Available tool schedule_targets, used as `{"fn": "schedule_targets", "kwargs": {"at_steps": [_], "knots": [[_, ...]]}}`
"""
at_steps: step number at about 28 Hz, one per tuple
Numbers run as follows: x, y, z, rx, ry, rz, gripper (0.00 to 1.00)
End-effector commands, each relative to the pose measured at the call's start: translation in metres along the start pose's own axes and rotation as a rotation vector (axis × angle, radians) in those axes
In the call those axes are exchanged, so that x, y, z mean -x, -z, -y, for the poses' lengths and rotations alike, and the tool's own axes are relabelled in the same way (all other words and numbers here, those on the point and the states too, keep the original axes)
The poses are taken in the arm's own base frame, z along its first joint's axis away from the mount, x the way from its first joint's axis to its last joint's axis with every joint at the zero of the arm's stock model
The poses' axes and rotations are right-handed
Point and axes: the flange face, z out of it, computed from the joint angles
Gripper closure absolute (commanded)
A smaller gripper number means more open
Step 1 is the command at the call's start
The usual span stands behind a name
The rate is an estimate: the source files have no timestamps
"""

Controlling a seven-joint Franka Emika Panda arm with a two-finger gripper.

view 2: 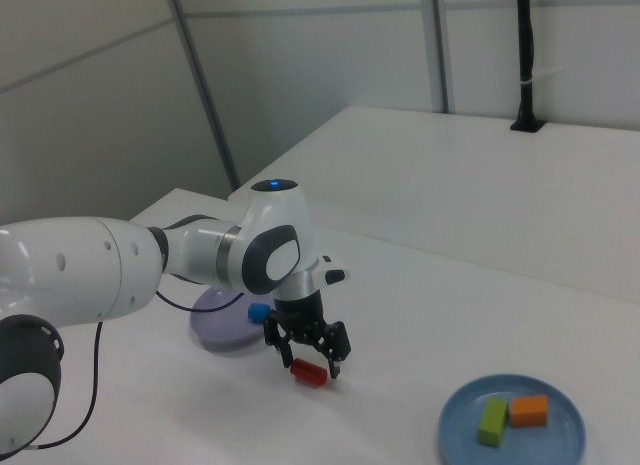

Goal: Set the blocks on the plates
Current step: 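Move to the red block and grasp it, then carry the red block onto the lavender plate and release it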

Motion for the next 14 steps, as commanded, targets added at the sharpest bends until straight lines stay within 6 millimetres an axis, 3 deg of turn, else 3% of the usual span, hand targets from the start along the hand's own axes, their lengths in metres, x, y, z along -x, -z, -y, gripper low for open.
{"fn": "schedule_targets", "kwargs": {"at_steps": [1,3,5,7,8,9,13,14], "knots": [[0.0005,-0.0046,0.0043,0.017,0.029,-0.016,0.0],[0.0006,-0.0062,0.0051,0.022,0.033,-0.013,0.04],[0.0008,-0.0053,0.006,0.022,0.035,-0.013,0.16],[0.001,-0.0054,0.0041,0.022,0.032,-0.013,0.33],[0.0009,-0.0054,0.005,0.022,0.035,-0.013,0.5],[0.0009,-0.0054,0.005,0.022,0.035,-0.013,0.59],[0.001,-0.0054,0.004,0.022,0.033,-0.013,0.86],[0.0013,-0.0056,0.0031,0.022,0.032,-0.011,0.88]]}}
